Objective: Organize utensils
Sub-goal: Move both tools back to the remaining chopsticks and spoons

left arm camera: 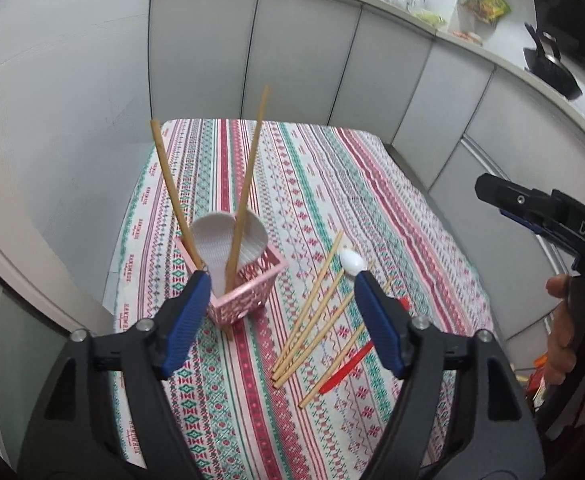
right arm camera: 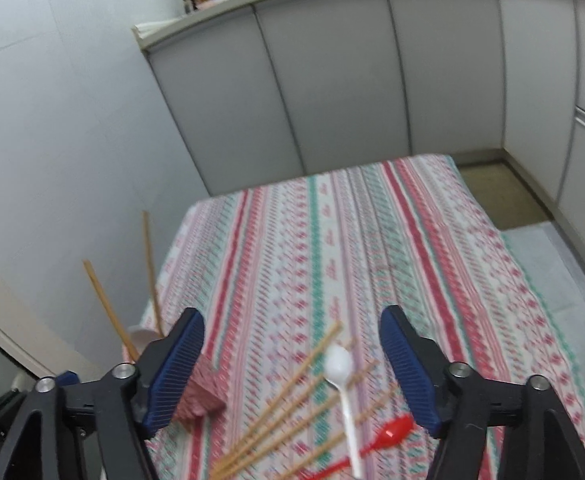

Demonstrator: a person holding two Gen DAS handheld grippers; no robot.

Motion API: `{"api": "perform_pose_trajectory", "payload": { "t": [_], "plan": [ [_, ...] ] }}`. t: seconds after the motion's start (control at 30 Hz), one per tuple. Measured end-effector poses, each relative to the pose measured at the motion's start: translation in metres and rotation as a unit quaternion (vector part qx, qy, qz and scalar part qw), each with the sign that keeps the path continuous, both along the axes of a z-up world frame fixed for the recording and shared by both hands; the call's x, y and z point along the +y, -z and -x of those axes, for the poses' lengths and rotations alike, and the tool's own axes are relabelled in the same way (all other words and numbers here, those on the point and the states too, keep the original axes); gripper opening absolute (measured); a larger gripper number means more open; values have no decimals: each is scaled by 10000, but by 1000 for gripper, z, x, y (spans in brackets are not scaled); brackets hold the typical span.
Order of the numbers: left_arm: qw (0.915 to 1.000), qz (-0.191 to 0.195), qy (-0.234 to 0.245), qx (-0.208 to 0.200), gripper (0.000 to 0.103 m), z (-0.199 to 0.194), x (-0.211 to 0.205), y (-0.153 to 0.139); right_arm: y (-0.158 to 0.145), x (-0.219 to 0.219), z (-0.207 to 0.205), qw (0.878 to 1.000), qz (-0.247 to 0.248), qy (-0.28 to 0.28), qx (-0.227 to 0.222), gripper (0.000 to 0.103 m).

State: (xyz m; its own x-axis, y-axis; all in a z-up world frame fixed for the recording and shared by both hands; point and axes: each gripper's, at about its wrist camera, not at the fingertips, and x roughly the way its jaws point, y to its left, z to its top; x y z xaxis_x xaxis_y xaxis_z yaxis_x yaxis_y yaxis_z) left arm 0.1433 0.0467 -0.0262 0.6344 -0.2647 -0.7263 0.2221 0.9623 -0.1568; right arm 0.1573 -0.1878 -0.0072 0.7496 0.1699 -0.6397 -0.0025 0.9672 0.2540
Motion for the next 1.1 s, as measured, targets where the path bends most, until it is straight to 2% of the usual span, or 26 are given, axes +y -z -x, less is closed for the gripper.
{"api": "perform_pose_trajectory", "payload": {
  "t": [0.1, 0.17, 0.3, 0.47, 0.6, 0.77, 0.87, 0.97, 1.1],
  "plan": [
    [9998, -121, 95, 109, 82, 2, -6, 7, 12, -7, 2, 9995, 113, 11, 301, 89],
    [9994, -200, 160, 241, 82, 4, -10, 13, 22, -11, 4, 9985, 132, 19, 524, 91],
    [9965, -441, 337, 619, 82, 3, -21, 30, 50, -22, 0, 9928, 204, 0, 1179, 91],
    [9917, -623, 615, 936, 82, 5, -38, 48, 76, -34, -3, 9855, 305, 71, 1666, 91],
    [9868, -784, 768, 1192, 82, 4, -50, 61, 93, -46, -9, 9806, 178, 115, 1949, 91],
    [9833, -755, 848, 1425, 82, 0, -53, 70, 123, -56, -33, 9698, -10, 62, 2438, 91],
    [9819, -753, 880, 1500, 81, -2, -51, 75, 142, -60, -44, 9637, -325, 27, 2651, 83],
    [9804, -733, 923, 1581, 68, -5, -49, 80, 155, -59, -55, 9608, -449, -47, 2736, 65],
    [9780, -669, 1014, 1694, 51, -7, -48, 83, 170, -64, -71, 9568, -692, 128, 2822, 48]
  ]
}}
